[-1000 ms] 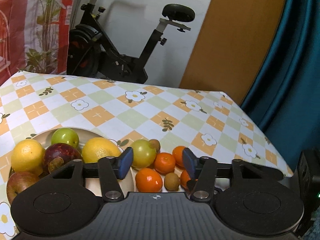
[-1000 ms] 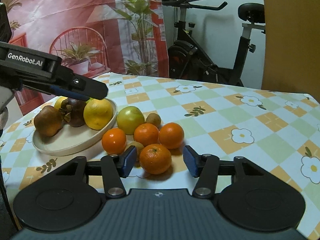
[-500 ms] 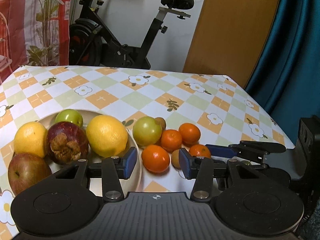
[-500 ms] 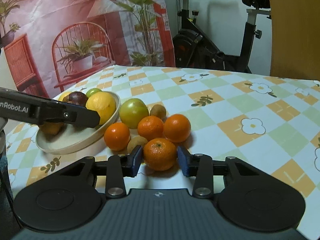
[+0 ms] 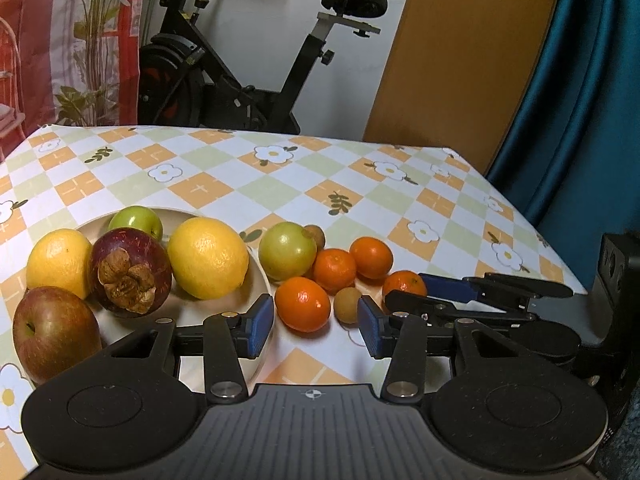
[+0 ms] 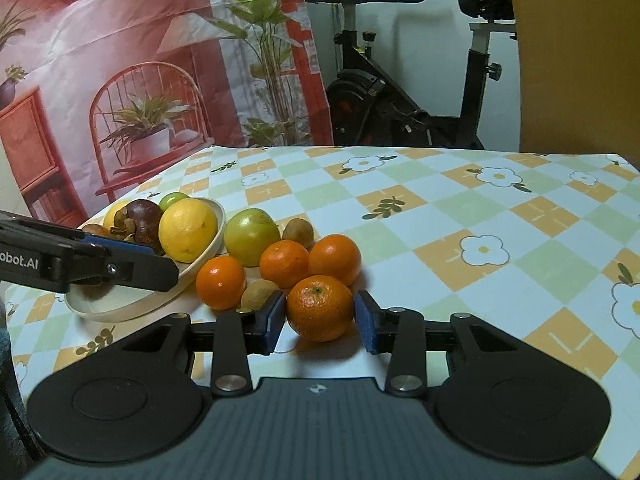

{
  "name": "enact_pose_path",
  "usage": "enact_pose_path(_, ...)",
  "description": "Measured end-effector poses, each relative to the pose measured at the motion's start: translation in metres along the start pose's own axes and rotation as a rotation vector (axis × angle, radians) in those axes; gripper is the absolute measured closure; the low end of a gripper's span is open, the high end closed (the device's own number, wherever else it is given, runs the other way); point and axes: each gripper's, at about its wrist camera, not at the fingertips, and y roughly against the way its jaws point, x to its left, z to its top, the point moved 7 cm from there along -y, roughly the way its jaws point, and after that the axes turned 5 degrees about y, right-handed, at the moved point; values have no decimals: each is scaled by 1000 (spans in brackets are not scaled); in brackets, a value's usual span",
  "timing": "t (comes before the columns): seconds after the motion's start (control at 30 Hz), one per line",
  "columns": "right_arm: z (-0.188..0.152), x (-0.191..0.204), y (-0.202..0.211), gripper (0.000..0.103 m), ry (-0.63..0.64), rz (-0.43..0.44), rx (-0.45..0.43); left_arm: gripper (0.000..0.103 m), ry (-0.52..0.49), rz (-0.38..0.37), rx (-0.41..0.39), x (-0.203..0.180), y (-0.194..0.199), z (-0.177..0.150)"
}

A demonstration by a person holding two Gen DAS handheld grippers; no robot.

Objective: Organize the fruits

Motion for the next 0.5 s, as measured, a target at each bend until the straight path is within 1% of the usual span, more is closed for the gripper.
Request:
enact_pose_path(0.17,0,-1,4,62,-5,-9,-16,55,-27,-10,-9,-7,-3,5)
enact_pose_path(0.2,0,-1,4,62,-5,-12,-19,63,-38,-15,-12,-9,-4,7)
enact_pose_path(0.23,0,-2,5,62,-6,-14,-23,75,-50,-24,-16,-12,-5,9)
enact_pose_path(0.27,0,-2,7,62,-7,-16,-28,78,-65,-30,-16,-15,-7,12)
enact_pose_path(0.37,0,-4,11,62,-13,-24,-37,79,-98,-42,-23,-23,-14,22)
enact_pose_path(0.5,-1,-7,15,62,-25,-35,-43,79,-107,-48,-31,-29,-31,33)
